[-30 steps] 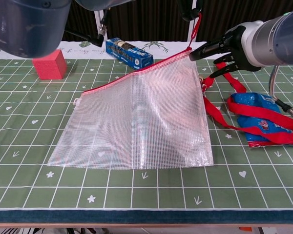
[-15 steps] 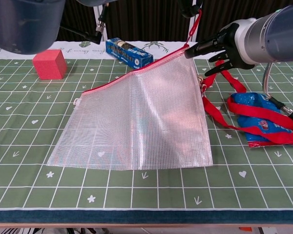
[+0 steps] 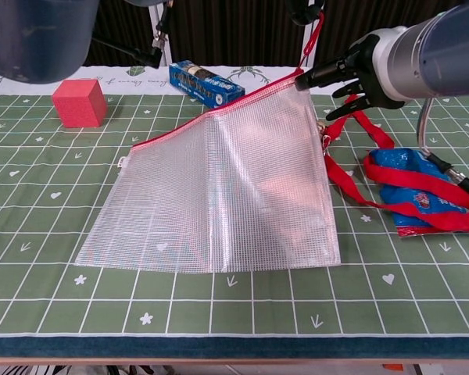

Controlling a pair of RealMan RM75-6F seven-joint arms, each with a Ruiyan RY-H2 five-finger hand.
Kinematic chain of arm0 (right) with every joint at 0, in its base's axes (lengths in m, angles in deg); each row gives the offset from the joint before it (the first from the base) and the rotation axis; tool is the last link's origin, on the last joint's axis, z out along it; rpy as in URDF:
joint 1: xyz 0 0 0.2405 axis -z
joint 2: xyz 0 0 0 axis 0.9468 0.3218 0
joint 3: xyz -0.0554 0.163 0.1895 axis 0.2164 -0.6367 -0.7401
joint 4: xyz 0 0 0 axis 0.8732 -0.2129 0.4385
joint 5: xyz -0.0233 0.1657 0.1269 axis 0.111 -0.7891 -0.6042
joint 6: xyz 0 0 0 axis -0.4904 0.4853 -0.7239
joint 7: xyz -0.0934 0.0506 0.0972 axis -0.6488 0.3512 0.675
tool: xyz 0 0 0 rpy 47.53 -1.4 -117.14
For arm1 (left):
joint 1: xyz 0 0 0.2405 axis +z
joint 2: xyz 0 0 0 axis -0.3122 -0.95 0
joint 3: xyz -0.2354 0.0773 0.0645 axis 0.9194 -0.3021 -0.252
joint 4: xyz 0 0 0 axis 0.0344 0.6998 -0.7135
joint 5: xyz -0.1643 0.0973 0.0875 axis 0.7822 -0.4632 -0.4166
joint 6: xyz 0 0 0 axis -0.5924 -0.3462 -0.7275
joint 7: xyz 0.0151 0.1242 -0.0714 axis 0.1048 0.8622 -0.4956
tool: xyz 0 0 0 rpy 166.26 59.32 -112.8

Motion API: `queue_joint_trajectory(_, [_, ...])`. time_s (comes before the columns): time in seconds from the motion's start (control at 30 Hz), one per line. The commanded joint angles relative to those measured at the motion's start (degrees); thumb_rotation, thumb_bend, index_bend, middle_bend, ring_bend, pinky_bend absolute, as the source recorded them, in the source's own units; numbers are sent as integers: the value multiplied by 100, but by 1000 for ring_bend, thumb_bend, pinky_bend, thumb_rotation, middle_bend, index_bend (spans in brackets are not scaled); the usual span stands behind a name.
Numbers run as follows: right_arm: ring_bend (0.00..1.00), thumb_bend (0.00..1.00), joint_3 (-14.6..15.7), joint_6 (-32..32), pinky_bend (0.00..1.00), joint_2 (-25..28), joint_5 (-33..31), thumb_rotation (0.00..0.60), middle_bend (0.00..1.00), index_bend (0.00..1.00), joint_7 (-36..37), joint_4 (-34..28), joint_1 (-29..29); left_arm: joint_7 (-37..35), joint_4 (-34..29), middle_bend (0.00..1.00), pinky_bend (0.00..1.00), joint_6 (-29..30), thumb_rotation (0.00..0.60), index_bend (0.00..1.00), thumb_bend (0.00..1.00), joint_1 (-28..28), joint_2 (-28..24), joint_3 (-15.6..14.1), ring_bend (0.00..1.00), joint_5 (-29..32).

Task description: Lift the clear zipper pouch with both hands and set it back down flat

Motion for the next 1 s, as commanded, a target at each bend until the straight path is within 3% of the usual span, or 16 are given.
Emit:
queue_joint_trajectory(0.03, [0, 515, -7, -4, 198, -5, 11, 600, 119, 581, -4, 4, 8, -1, -4, 123, 0, 0, 600, 566, 370, 1, -4, -15, 0, 7])
queue_joint_trajectory(0.43, [0, 532, -134, 44, 200, 25, -21, 600, 125, 595, 5, -92, 79, -66, -40, 123, 0, 20, 600, 566, 370, 30, -38, -59, 0, 12])
queue_joint_trajectory(1.0, [0, 532, -368, 41, 219, 231, -112, 600, 131, 604, 79, -355, 178, -239, -588, 123, 0, 212, 600, 567, 370, 585, -568, -404, 0, -77])
